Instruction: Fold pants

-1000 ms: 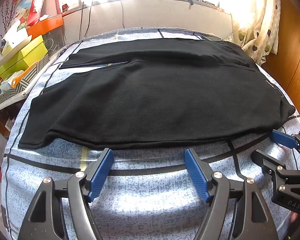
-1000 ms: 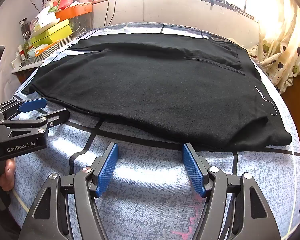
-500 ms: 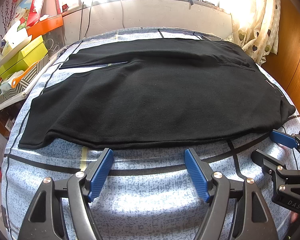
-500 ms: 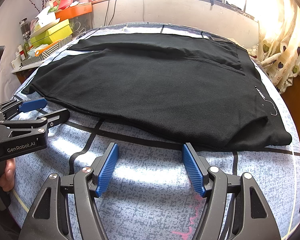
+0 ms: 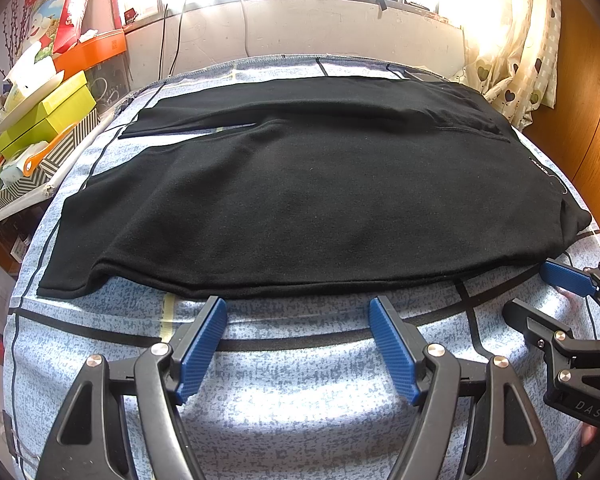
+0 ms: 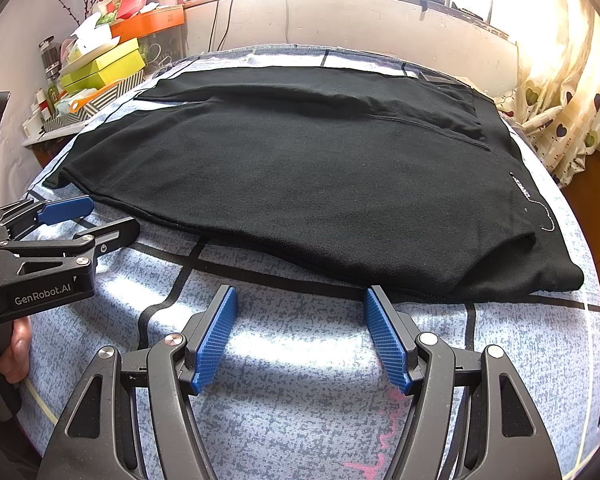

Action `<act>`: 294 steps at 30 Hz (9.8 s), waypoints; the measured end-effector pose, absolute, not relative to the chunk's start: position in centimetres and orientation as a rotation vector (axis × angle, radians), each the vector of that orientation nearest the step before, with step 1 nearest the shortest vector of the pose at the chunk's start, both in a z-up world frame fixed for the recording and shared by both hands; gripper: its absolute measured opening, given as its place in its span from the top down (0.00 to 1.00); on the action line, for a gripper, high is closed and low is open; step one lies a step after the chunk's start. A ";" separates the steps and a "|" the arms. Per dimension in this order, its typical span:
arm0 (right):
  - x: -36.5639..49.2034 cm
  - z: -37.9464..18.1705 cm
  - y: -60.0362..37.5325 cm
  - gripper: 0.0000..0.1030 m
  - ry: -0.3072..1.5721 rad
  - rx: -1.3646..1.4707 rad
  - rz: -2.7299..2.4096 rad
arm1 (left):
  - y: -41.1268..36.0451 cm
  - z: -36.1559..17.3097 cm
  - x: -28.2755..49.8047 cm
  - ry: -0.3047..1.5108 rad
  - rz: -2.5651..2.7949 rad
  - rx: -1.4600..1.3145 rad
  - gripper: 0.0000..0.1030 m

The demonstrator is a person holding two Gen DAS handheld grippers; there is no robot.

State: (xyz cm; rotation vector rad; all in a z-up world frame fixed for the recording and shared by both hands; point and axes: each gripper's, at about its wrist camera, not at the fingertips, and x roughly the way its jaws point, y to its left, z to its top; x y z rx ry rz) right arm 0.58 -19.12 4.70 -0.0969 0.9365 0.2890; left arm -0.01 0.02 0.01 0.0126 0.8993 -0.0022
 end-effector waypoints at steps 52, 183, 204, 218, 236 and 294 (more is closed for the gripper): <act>0.6 4.7 -19.0 0.36 0.937 -0.098 0.289 | 0.0 0.0 0.0 0.899 -0.001 0.014 0.25; 7.5 4.3 -23.3 0.84 0.858 -0.338 0.722 | 8.4 1.0 5.3 0.791 -0.170 -0.082 0.96; 7.1 6.3 -30.1 0.58 0.799 0.018 0.440 | 10.8 -0.2 15.9 0.876 0.227 -0.100 0.94; 5.2 5.1 -39.5 0.58 0.842 0.337 0.112 | 17.9 -0.2 3.2 0.719 0.215 -0.395 0.95; 6.7 4.6 -42.0 0.57 0.823 0.533 -0.035 | 18.3 -0.2 5.6 0.740 0.188 -0.571 0.59; 18.4 3.9 -33.9 0.55 0.927 -0.059 0.088 | 12.1 -0.6 15.0 0.901 0.026 -0.179 0.92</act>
